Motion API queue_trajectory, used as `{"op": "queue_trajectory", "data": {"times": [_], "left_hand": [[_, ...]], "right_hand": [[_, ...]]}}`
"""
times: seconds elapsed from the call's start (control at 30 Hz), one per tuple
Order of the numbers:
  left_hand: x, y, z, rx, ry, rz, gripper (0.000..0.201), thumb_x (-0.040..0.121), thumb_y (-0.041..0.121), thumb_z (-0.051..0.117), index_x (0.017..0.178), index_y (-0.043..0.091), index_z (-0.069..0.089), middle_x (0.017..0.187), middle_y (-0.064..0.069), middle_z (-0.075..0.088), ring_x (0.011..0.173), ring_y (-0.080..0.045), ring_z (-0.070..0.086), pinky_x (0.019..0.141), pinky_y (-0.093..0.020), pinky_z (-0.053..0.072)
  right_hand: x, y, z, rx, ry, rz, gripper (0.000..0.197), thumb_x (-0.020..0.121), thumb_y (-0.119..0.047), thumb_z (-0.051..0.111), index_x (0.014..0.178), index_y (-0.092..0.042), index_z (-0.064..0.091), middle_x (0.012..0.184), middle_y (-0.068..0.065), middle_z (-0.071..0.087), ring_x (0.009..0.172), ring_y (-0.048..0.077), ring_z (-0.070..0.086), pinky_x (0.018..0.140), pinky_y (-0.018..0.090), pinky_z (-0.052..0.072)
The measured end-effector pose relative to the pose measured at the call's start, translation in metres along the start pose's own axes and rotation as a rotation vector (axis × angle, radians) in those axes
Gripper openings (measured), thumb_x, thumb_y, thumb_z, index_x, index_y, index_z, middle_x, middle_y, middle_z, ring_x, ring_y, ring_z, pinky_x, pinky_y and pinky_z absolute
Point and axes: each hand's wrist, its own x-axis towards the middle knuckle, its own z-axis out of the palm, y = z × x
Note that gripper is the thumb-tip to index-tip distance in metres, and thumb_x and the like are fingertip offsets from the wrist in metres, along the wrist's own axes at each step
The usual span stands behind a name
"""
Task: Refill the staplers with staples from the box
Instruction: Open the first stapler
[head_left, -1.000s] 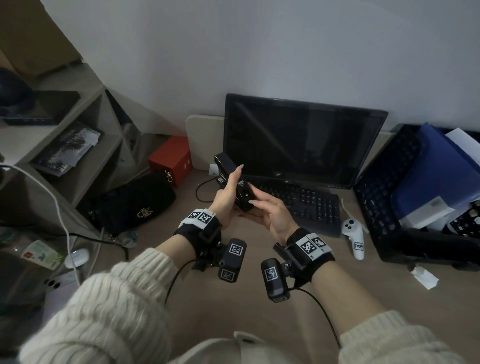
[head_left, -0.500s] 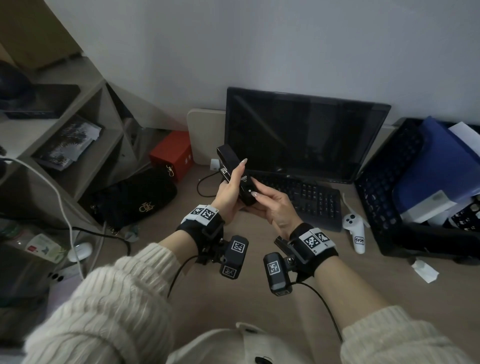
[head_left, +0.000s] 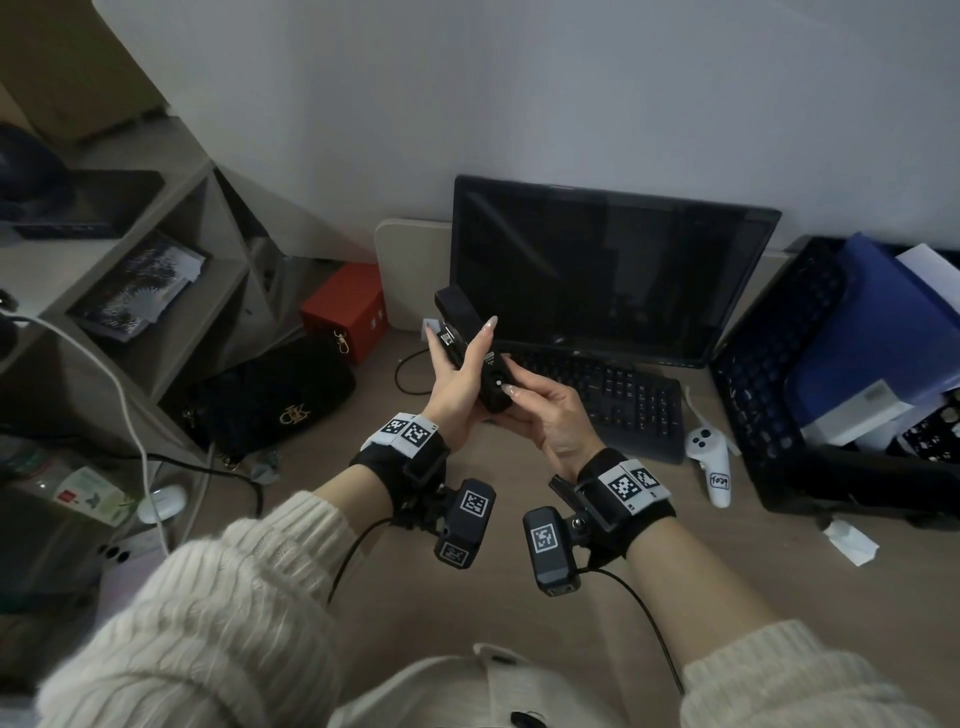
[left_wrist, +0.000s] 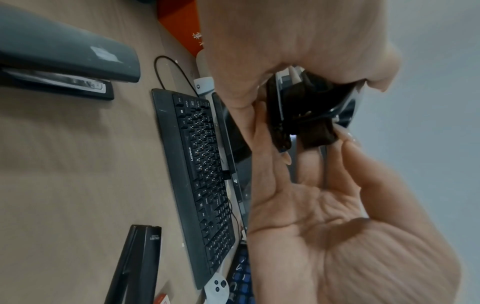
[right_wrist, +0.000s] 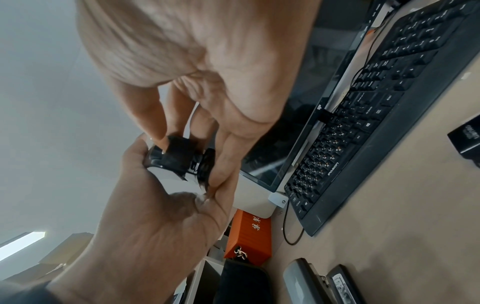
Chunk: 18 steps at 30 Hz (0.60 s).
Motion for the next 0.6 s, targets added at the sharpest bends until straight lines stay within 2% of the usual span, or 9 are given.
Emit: {"op": "queue_trajectory", "data": {"times": [0.03,0.07,0.13,0.2,0.3,0.4,0.5,0.6], "left_hand": [[-0.001,0.000,0.000,0.000,-0.005,0.023,0.092,0.090,0.048,0.064,0.150,0.054,-0.005,0.133,0.009,0.050,0.119,-0.020,0.058,0.091,-0.047,0.055],[-0.001,0.000,-0.001,-0.005,-0.010,0.047,0.086,0.092,0.044,0.063,0.150,0.054,0.001,0.130,0.011,0.054,0.119,-0.018,0.059,0.091,-0.045,0.055],[0.000,0.000,-0.002,-0.017,-0.016,0.077,0.071,0.091,0.040,0.065,0.146,0.053,0.022,0.119,0.013,0.062,0.114,-0.015,0.063,0.094,-0.046,0.055],[-0.001,0.001,-0.004,0.003,-0.016,0.092,0.066,0.086,0.041,0.072,0.140,0.052,0.034,0.118,0.011,0.063,0.114,-0.017,0.064,0.096,-0.051,0.053],[-0.002,0.005,-0.005,0.046,-0.009,0.122,0.072,0.080,0.042,0.077,0.138,0.050,0.035,0.124,0.008,0.059,0.117,-0.018,0.061,0.097,-0.053,0.052],[-0.001,0.008,-0.005,0.070,0.039,0.156,0.075,0.080,0.041,0.078,0.140,0.044,0.031,0.130,0.001,0.058,0.114,-0.017,0.063,0.092,-0.044,0.056],[-0.001,0.010,-0.003,0.087,0.078,0.170,0.074,0.078,0.045,0.079,0.135,0.039,0.032,0.131,-0.003,0.056,0.113,-0.019,0.064,0.080,-0.035,0.059],[0.000,0.011,-0.001,0.085,0.099,0.169,0.074,0.079,0.045,0.079,0.135,0.035,0.032,0.128,-0.002,0.056,0.113,-0.018,0.064,0.087,-0.039,0.058]], "right_hand": [[0.000,0.000,0.000,0.003,0.001,0.001,0.041,0.096,-0.002,0.047,0.136,-0.008,0.050,0.128,0.012,0.062,0.116,0.026,0.061,0.103,0.048,0.046],[-0.001,0.000,0.000,0.004,-0.002,0.001,0.041,0.096,-0.002,0.047,0.136,-0.008,0.050,0.128,0.012,0.061,0.116,0.027,0.061,0.103,0.048,0.045],[-0.002,0.000,0.001,0.001,-0.010,0.000,0.041,0.096,-0.003,0.048,0.136,-0.008,0.051,0.128,0.012,0.062,0.117,0.027,0.061,0.104,0.049,0.045],[-0.002,0.000,0.002,0.011,-0.008,-0.004,0.040,0.095,-0.002,0.048,0.135,-0.009,0.052,0.127,0.012,0.063,0.116,0.028,0.061,0.103,0.048,0.045],[-0.002,-0.002,0.002,0.051,0.005,-0.022,0.037,0.094,0.000,0.049,0.127,-0.012,0.058,0.125,0.014,0.064,0.115,0.030,0.061,0.101,0.048,0.047],[-0.004,-0.003,0.004,0.058,0.003,-0.044,0.035,0.093,0.001,0.049,0.121,-0.016,0.063,0.120,0.011,0.067,0.113,0.029,0.062,0.097,0.042,0.051],[-0.004,-0.003,0.002,0.090,0.015,-0.040,0.033,0.093,0.000,0.050,0.116,-0.017,0.065,0.118,0.010,0.067,0.112,0.030,0.063,0.096,0.042,0.051],[-0.004,-0.003,0.000,0.098,0.010,-0.031,0.034,0.092,0.000,0.050,0.118,-0.016,0.064,0.120,0.012,0.066,0.113,0.033,0.062,0.098,0.045,0.050]]}}
